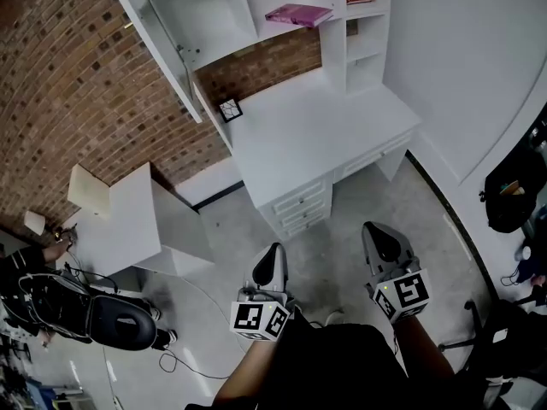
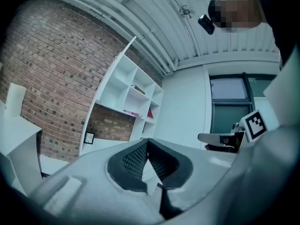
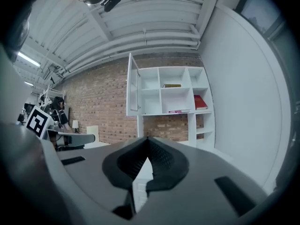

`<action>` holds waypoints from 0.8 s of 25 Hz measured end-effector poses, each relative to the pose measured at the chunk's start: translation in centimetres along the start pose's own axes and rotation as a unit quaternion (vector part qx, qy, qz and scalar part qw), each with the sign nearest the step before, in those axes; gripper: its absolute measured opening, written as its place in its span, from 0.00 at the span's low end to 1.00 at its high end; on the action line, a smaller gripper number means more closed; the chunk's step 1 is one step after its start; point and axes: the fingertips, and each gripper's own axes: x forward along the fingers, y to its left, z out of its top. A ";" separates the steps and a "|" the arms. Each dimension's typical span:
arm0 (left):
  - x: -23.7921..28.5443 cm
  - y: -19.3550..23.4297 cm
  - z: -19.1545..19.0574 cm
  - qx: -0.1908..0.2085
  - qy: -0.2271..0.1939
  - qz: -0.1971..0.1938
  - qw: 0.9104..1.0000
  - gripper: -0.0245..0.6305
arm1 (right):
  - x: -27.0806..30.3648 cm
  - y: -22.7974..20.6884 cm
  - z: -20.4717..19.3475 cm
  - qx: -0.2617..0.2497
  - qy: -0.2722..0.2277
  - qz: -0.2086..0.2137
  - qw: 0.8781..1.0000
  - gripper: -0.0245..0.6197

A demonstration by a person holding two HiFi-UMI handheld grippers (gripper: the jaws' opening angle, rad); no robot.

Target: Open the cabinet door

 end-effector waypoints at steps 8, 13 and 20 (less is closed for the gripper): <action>-1.4 -1.4 0.0 0.009 -0.007 0.017 1.000 0.07 | -1.4 -0.7 -1.2 0.005 0.006 0.001 1.000 0.04; -2.0 -2.2 -0.4 0.011 -0.006 0.016 1.000 0.07 | -2.1 -1.0 -1.1 0.007 0.000 0.000 1.000 0.04; -1.2 -2.6 -0.3 0.023 -0.005 0.021 0.999 0.07 | -2.1 -2.2 -0.9 0.010 -0.005 -0.002 1.000 0.04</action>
